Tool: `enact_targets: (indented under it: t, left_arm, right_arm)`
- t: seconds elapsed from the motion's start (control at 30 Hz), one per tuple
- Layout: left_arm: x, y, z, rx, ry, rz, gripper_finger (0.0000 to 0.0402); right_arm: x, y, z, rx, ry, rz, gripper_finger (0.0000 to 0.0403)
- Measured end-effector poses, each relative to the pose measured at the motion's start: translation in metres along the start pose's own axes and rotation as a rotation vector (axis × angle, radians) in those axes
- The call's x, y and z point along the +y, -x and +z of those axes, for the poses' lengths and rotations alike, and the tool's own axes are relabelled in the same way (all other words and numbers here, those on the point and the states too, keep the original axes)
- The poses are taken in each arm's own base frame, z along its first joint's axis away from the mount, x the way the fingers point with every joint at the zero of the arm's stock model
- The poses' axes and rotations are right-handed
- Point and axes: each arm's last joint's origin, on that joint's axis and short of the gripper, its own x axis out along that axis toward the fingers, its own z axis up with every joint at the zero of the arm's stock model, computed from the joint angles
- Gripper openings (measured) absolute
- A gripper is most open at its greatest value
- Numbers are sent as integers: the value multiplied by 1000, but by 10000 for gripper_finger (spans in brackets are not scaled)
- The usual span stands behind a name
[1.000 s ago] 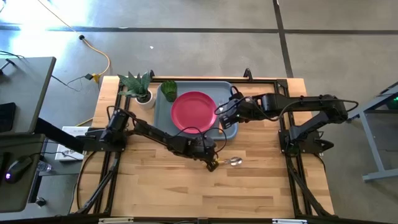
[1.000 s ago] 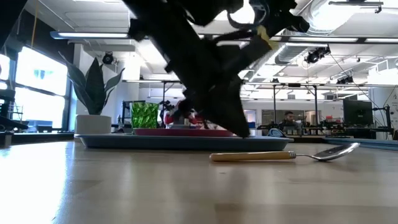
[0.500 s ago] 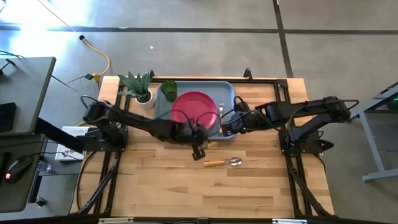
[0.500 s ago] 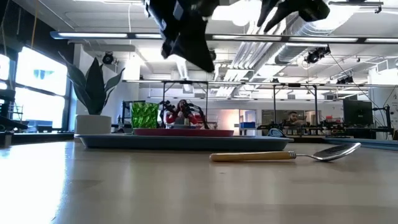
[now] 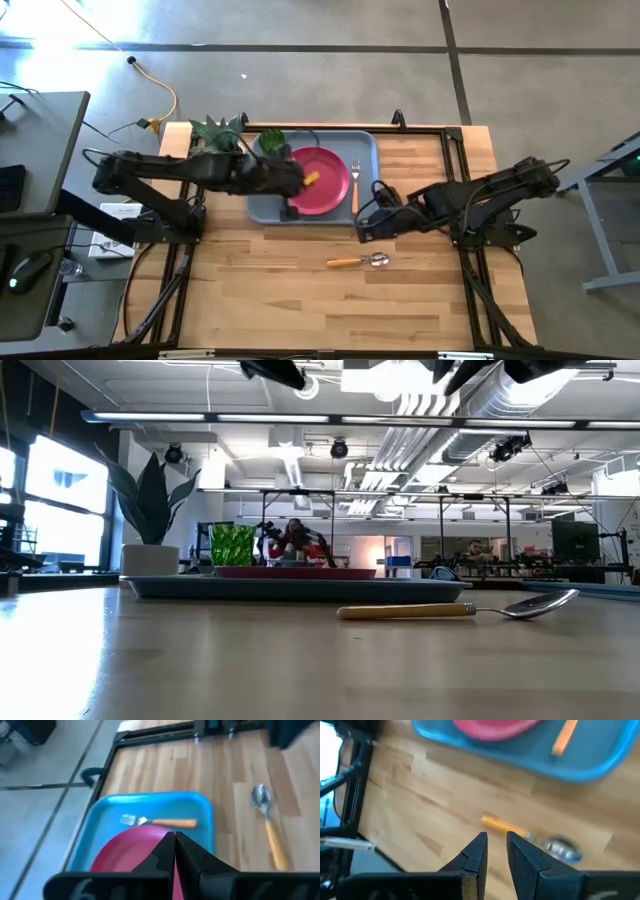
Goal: Pick and place plate/cup/fork/spoon on tray
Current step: Put the orange spoon on the blue tray to the right of the orange fork
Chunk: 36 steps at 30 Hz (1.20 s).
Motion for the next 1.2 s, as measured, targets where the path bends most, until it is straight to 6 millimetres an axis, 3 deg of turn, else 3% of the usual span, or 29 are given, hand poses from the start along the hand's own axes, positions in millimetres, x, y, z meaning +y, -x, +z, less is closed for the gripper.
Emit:
enact_targets:
  t: [0.43,0.67,0.87,1.2]
  left_arm:
    - [60,83,-11,-124,15,142,3]
    - [73,101,-17,-146,49,190,3]
    - [75,101,-18,-138,52,195,3]
    - [74,99,-21,-105,79,185,3]
  right_arm:
    - [17,-62,-44,105,-521,-132,64]
    - [16,-88,-56,115,-512,-213,64]
    - [13,-112,-54,140,-236,-259,64]
    - [10,-129,-16,320,303,-208,64]
